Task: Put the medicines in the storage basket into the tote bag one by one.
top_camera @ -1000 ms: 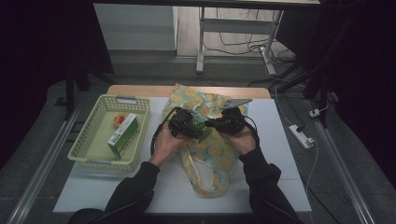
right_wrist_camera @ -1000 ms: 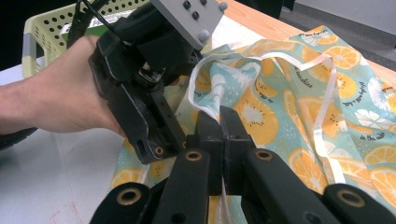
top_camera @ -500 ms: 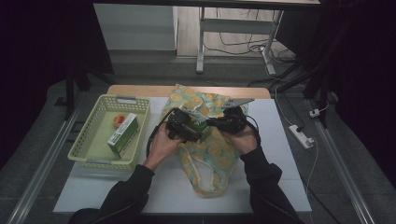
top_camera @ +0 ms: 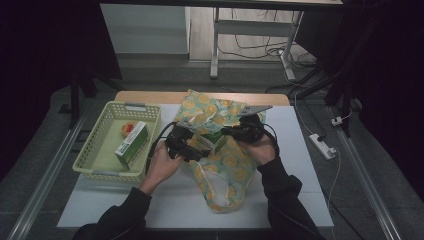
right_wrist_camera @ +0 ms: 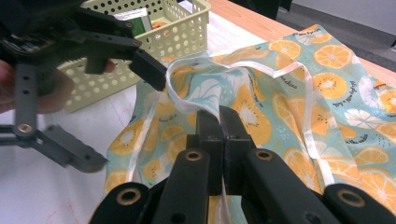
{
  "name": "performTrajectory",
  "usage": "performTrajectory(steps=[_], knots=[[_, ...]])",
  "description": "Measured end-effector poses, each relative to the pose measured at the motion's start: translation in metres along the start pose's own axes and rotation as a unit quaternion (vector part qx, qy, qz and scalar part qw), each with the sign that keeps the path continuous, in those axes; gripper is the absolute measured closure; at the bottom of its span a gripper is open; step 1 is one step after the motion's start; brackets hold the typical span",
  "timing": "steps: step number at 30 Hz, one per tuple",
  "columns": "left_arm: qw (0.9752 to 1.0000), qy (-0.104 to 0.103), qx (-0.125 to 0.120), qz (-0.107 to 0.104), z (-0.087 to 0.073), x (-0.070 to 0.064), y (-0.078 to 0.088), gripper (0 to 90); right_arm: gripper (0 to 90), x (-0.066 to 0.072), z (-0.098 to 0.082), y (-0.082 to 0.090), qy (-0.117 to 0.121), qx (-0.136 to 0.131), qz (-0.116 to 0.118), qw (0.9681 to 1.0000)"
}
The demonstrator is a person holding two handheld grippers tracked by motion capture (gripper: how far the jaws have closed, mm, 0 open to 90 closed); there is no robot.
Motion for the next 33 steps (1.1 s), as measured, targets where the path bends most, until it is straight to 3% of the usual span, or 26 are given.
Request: performTrajectory(steps=[4,19,28,33], knots=[[0.9998,-0.006,-0.013,-0.017,-0.004,-0.001,0.012,0.0,89.4,0.0,0.0,0.0,0.001,-0.001,0.0,1.0],[0.9986,0.01,-0.049,-0.015,-0.023,0.008,0.058,0.0,89.4,-0.001,0.001,0.003,0.003,-0.002,0.0,1.0],[0.9976,0.018,-0.062,0.024,-0.035,0.018,0.084,0.0,89.3,-0.002,0.002,0.006,0.002,-0.007,-0.001,1.0],[0.9964,0.02,-0.049,0.066,-0.044,0.03,0.097,0.0,89.3,-0.002,0.002,0.007,0.001,-0.007,-0.001,1.0]])
Point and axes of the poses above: each handheld gripper's, and its own axes: y roughly backward along the jaws, z roughly out of its top, x roughly to its left, the point moved 7 cm from there along -y, roughly forward along the jaws, and after that the axes turned 4 degrees about -x, right-handed, at the moved point
